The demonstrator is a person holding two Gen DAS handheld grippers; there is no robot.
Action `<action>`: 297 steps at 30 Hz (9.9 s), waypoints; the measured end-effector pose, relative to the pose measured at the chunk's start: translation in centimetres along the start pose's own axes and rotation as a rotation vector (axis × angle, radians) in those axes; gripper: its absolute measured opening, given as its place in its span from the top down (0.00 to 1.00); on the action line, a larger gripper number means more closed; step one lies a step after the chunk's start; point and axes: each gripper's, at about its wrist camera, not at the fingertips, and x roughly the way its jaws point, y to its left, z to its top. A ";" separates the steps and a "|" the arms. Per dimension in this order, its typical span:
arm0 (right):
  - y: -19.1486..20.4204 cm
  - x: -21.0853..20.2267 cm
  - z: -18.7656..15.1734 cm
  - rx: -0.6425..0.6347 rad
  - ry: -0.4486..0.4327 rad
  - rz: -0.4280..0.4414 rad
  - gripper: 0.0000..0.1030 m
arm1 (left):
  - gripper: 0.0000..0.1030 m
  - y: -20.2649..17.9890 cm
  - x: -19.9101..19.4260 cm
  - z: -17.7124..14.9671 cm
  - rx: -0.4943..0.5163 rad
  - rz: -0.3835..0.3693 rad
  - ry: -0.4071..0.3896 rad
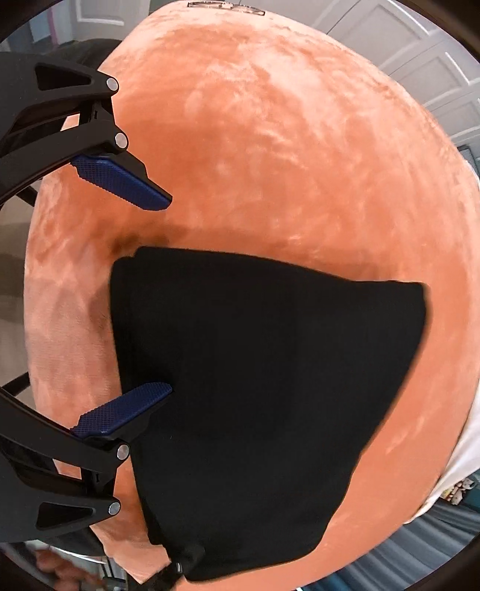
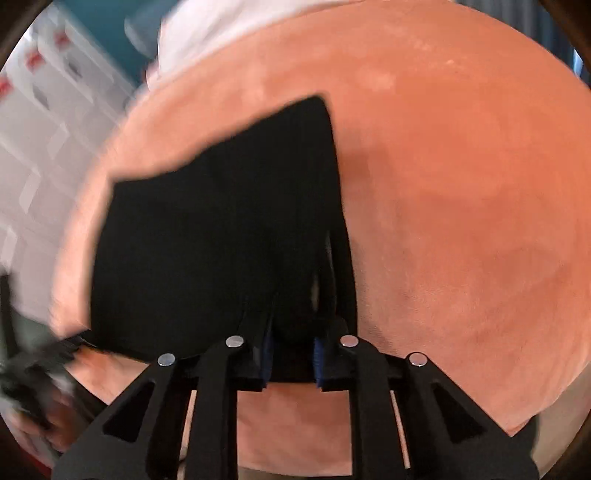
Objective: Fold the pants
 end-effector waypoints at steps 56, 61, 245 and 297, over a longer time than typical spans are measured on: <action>7.3 4.7 2.3 -0.072 -0.014 -0.134 0.74 | 0.39 2.7 0.7 -0.3 0.024 0.034 -0.001; 7.5 0.4 -0.3 -0.045 -0.040 -0.001 0.74 | 0.38 2.4 0.8 -0.4 0.029 0.052 -0.013; 6.6 9.9 28.9 -0.029 -0.516 0.349 0.69 | 0.19 10.7 4.6 37.1 -0.129 -0.251 -0.539; 3.7 21.7 27.0 0.093 -0.065 0.177 0.53 | 0.57 6.7 14.9 35.0 -0.094 -0.302 -0.074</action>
